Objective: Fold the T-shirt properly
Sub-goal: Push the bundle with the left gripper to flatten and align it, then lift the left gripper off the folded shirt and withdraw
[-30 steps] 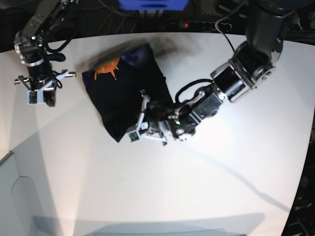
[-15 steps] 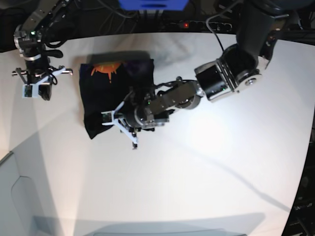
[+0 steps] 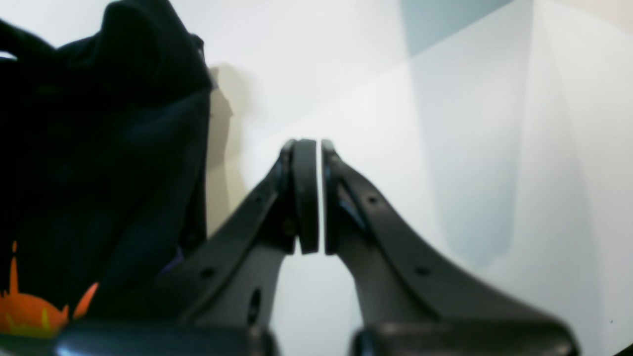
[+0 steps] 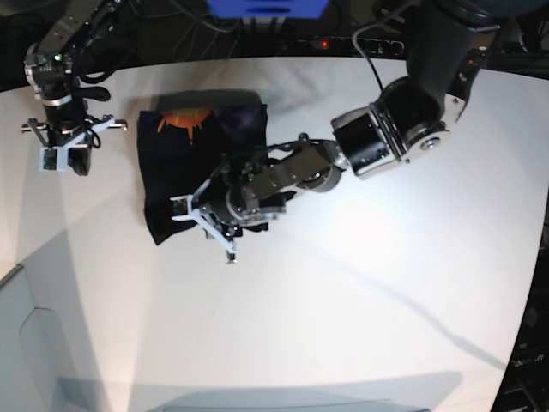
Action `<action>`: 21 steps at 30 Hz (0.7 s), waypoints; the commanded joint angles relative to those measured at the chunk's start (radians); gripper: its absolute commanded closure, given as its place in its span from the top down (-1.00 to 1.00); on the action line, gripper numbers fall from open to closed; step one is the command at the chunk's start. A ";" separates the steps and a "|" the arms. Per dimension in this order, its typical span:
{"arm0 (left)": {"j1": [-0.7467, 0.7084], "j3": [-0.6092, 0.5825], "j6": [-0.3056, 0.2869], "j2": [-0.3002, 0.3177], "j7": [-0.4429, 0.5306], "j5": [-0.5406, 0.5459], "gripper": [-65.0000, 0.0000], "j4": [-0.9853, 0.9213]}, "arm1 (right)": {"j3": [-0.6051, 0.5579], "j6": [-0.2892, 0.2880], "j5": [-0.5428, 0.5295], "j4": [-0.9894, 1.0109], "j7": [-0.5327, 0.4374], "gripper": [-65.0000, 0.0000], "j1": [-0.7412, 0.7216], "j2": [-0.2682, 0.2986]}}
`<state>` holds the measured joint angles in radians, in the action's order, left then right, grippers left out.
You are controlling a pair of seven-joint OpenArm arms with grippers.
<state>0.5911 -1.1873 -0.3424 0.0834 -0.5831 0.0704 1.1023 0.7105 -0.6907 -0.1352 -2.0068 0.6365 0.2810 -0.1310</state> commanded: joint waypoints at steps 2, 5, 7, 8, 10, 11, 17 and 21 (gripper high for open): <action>0.000 -0.010 -0.047 0.013 -0.084 0.004 -0.23 -0.006 | -0.001 -0.007 -0.013 -0.016 -0.024 -1.00 -0.002 0.003; 0.025 -0.010 -0.047 0.019 -0.094 0.006 -0.21 0.019 | -0.001 -0.007 -0.013 -0.016 -0.024 -1.00 -0.007 0.003; 0.030 -0.004 -0.047 0.025 -0.094 0.006 -0.21 0.055 | -0.001 -0.007 -0.013 -0.016 -0.024 -1.00 -0.007 0.003; 0.031 0.019 -0.048 0.042 -0.094 0.006 -0.21 0.072 | -0.001 -0.007 -0.013 -0.016 -0.024 -1.00 -0.009 0.003; 0.031 0.074 -0.048 0.049 -0.094 0.006 -0.21 0.101 | -0.002 -0.007 -0.013 -0.016 -0.024 -1.00 -0.007 0.003; 0.031 0.100 -0.048 0.049 -0.094 0.006 -0.20 0.115 | -0.002 -0.007 -0.013 -0.016 -0.024 -1.00 -0.007 0.003; 0.034 0.203 -0.048 0.057 -0.094 0.006 -0.20 0.175 | -0.002 -0.007 -0.013 -0.016 -0.024 -1.00 -0.009 -0.014; 0.034 0.241 -0.048 0.057 -0.094 0.006 -0.19 0.204 | -0.002 -0.007 -0.013 -0.015 -0.024 -1.00 -0.009 -0.017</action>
<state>0.5926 -0.9581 -0.3965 0.1486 -0.6994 0.0788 1.2854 0.7059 -0.6907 -0.1352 -2.0064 0.6365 0.2752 -0.1513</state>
